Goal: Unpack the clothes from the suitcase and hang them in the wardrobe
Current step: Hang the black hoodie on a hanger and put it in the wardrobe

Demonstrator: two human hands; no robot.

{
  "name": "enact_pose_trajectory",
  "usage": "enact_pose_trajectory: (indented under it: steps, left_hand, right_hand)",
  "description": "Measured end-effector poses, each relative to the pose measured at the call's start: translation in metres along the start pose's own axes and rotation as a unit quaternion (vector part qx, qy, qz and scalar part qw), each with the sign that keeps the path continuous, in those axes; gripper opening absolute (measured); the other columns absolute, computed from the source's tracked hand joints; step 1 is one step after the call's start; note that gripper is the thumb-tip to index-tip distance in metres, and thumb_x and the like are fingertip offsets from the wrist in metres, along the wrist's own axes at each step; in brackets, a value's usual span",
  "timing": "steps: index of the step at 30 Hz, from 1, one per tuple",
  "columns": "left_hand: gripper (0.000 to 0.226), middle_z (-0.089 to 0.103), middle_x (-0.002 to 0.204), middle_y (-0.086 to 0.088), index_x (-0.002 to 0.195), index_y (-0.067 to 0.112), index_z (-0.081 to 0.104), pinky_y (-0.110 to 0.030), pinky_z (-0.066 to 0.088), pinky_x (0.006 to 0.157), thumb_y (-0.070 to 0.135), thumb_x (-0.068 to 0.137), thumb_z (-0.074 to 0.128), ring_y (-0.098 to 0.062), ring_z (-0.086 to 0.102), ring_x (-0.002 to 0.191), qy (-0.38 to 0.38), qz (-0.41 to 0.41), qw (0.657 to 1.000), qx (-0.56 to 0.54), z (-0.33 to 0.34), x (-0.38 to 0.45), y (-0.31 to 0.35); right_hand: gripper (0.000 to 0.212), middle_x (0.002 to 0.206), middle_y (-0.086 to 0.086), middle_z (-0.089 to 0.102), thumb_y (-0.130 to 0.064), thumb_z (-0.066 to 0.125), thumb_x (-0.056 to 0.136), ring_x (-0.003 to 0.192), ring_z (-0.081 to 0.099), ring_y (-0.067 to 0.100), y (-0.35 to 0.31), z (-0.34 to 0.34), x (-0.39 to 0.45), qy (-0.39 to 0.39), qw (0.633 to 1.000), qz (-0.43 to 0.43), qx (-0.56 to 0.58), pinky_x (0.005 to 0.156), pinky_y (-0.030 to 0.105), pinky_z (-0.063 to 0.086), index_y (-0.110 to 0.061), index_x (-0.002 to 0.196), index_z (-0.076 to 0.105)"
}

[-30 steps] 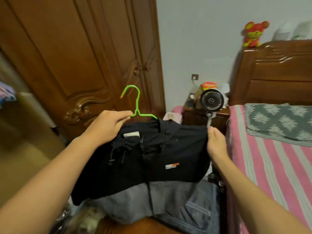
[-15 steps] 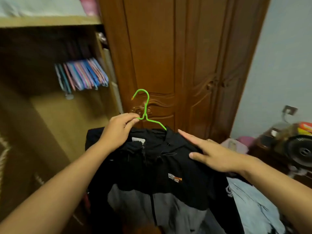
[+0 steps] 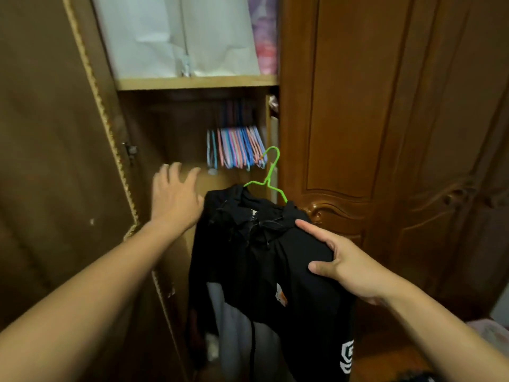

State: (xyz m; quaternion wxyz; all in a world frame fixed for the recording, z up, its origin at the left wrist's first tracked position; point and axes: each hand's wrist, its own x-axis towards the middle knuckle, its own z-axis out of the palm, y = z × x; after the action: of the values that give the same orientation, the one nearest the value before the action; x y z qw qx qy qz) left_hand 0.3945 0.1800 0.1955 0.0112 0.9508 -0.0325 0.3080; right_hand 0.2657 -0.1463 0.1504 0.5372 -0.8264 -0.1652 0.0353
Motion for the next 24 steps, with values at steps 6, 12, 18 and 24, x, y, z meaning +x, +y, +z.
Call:
enact_pose_trajectory:
  steps: [6,12,18,24]
  left_hand:
    - [0.065,-0.003,0.164,-0.03,0.16,0.012,0.01,-0.062,-0.008,0.12,0.035,0.101,0.025,-0.052,-0.01,0.149,-0.05,-0.071,0.932,0.353,-0.05,0.019,-0.112]
    - [0.071,-0.004,0.162,-0.034,0.159,0.006,-0.008,-0.062,-0.01,0.12,0.046,0.105,0.015,-0.05,-0.01,0.15,-0.049,-0.038,0.895,0.442,-0.05,0.063,-0.132]
    - [0.075,-0.011,0.153,-0.047,0.156,0.006,-0.016,-0.065,-0.007,0.118,0.051,0.105,0.015,-0.063,-0.016,0.143,-0.032,-0.053,0.875,0.48,-0.02,0.091,-0.136]
    - [0.078,-0.013,0.147,-0.054,0.153,-0.001,-0.019,-0.066,-0.003,0.118,0.046,0.105,0.019,-0.067,-0.014,0.141,-0.004,-0.033,0.863,0.505,-0.011,0.093,-0.145]
  right_hand:
    - [0.086,0.121,-0.031,0.061,0.008,0.069,0.085,0.123,0.056,0.028,-0.043,0.001,0.111,0.035,0.994,-0.07,-0.079,0.101,0.031,0.047,-0.047,0.145,0.04]
    - [0.096,0.142,-0.011,0.053,0.01,0.069,0.079,0.127,0.055,0.011,-0.075,0.046,0.228,0.026,0.988,-0.096,-0.122,0.105,0.019,0.04,-0.039,0.153,0.033]
    - [0.093,0.141,-0.004,0.056,0.01,0.064,0.084,0.096,0.064,0.001,-0.072,0.092,0.301,0.022,0.995,-0.066,-0.065,0.077,0.012,0.049,-0.039,0.154,0.028]
    - [0.092,0.138,0.004,0.058,0.012,0.061,0.086,0.105,0.066,0.019,-0.083,0.116,0.37,-0.019,0.997,-0.054,-0.044,0.079,0.021,0.051,-0.036,0.156,0.025]
